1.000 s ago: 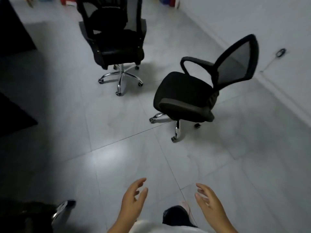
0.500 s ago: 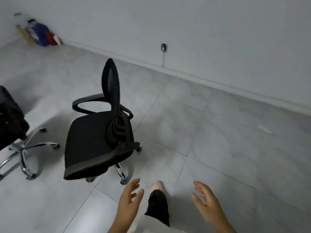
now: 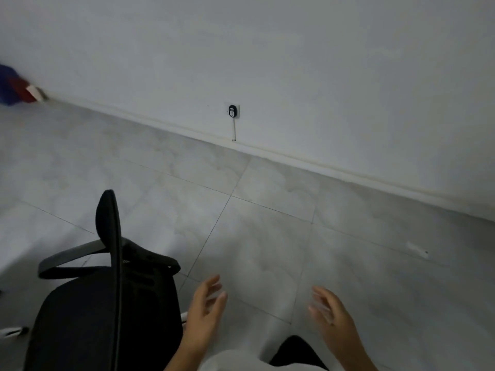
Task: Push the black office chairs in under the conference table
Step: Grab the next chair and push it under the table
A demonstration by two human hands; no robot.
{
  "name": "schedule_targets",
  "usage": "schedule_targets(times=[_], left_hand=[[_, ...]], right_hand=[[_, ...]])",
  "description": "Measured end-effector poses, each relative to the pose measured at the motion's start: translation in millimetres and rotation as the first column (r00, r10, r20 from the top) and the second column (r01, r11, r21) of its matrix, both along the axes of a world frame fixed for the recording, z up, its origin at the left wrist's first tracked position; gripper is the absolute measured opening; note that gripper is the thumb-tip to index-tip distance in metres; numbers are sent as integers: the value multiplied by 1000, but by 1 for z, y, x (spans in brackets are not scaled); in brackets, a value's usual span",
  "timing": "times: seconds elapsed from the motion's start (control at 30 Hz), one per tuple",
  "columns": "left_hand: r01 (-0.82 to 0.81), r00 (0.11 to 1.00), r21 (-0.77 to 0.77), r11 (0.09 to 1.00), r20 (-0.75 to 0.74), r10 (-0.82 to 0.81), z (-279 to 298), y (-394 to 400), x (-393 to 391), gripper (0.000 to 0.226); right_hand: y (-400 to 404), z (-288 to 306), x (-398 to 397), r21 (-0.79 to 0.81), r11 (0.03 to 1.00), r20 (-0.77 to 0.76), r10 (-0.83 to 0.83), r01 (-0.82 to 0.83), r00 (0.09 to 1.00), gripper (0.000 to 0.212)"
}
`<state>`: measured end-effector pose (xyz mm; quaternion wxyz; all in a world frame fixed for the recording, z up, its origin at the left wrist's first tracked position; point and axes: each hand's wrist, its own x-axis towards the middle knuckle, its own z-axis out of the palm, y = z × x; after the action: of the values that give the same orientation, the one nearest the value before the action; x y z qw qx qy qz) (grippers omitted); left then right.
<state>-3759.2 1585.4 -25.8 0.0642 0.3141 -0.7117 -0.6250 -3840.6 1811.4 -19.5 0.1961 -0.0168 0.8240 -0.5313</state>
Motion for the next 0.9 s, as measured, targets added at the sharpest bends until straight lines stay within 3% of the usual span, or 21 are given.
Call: schedule_targets(times=[0.2,0.33,0.43,0.57,0.7,0.8,0.9], left_hand=[[-197,980,2,980,42,197,-27,-34,-90,31],[-405,914,-20,914,9,405,-19,-67,-168,32],[-546,838,-50,836,-47,544,-1,-94,-213,31],[-729,685,-52,683,-72,725,6,-117,-234,31],[-893,450,-24,449,-35,892,-6,-126,-234,30],[-955,295,19,294,2,956,-13,-135,-236,28],[-978,206,34,206,1,979,-9,-151,-241,29]], right_hand=[[-47,-9,-123,12,997,108,72,-74,991,27],[-107,-9,-241,-1,956,69,293,-294,954,32],[-165,2,-322,-28,857,-12,515,-515,857,33],[-240,9,-385,-19,697,-8,717,-717,697,35],[-301,0,-412,-3,542,58,839,-840,541,33],[-339,-9,-410,14,421,98,902,-907,420,32],[-381,-8,-402,10,302,89,949,-953,302,31]])
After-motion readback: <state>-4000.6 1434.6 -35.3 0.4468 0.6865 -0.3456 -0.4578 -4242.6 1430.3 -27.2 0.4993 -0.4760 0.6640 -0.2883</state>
